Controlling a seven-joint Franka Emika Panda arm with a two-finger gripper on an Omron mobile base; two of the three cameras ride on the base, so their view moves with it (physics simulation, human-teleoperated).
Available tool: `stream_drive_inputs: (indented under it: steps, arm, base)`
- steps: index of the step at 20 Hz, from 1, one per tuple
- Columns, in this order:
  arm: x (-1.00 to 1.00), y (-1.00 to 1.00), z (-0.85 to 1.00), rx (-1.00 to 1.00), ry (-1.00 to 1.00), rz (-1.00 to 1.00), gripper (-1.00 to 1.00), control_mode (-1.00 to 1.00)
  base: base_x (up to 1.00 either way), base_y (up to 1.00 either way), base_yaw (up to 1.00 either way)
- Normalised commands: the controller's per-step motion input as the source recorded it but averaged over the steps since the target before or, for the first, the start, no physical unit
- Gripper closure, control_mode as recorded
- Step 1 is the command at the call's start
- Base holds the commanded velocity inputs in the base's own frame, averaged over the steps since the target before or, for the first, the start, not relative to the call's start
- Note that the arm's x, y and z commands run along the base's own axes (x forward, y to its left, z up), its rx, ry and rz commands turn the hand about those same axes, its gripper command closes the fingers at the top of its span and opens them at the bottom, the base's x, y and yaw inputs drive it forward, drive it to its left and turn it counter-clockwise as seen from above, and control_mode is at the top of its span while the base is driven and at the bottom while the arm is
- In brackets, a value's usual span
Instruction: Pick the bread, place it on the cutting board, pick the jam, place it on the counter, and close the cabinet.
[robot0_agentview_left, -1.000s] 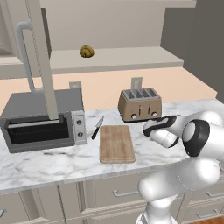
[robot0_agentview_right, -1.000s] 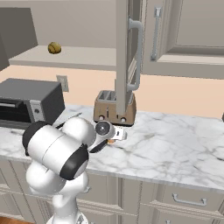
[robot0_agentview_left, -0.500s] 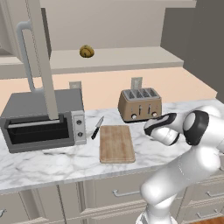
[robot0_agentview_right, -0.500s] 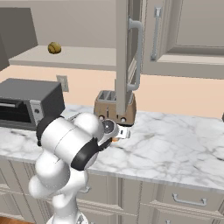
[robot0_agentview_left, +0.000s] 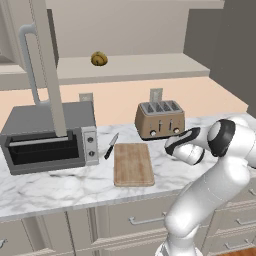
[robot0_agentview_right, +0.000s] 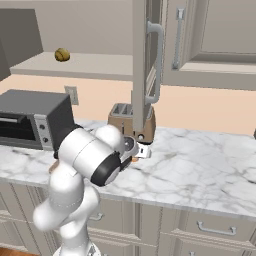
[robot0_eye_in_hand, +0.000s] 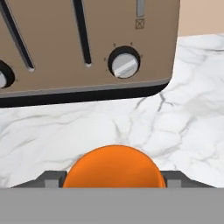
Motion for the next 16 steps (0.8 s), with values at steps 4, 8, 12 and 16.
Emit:
stream_drive_inputs:
  steps: [4,8,12,16]
  arm:
    - [0.01,-0.03,-0.26,0.0,0.0,0.0,1.0,-1.0]
    - [0.0,-0.02,-0.22,0.0,-0.01,0.0,1.0,-1.0]
    - [0.0,-0.01,-0.19,0.0,-0.01,0.0,1.0,-1.0]
    - [0.0,0.0,-0.03,0.0,0.0,0.0,1.0,-1.0]
  base:
    - [0.0,0.0,0.0]
    - [0.0,0.0,0.0]
    - [0.0,0.0,0.0]
    - [0.0,0.0,0.0]
